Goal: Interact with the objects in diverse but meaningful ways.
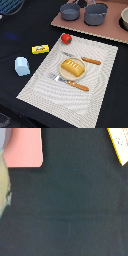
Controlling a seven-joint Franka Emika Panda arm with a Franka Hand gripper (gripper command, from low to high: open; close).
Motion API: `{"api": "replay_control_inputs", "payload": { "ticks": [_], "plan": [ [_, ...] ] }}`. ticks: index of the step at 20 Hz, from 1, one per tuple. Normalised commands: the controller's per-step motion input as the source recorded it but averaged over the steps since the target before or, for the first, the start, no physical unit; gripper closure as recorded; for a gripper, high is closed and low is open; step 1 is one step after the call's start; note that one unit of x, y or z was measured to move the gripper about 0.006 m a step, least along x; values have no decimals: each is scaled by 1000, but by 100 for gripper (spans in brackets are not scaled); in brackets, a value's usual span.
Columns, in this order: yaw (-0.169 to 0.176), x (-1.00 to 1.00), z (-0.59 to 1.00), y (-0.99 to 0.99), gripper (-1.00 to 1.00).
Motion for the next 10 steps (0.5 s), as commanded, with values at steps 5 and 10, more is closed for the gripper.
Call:
{"api": "replay_control_inputs", "payload": {
  "ticks": [5, 10],
  "plan": [
    [17, 151, -315, -623, -100],
    [0, 20, -93, -29, -100]
  ]
}}
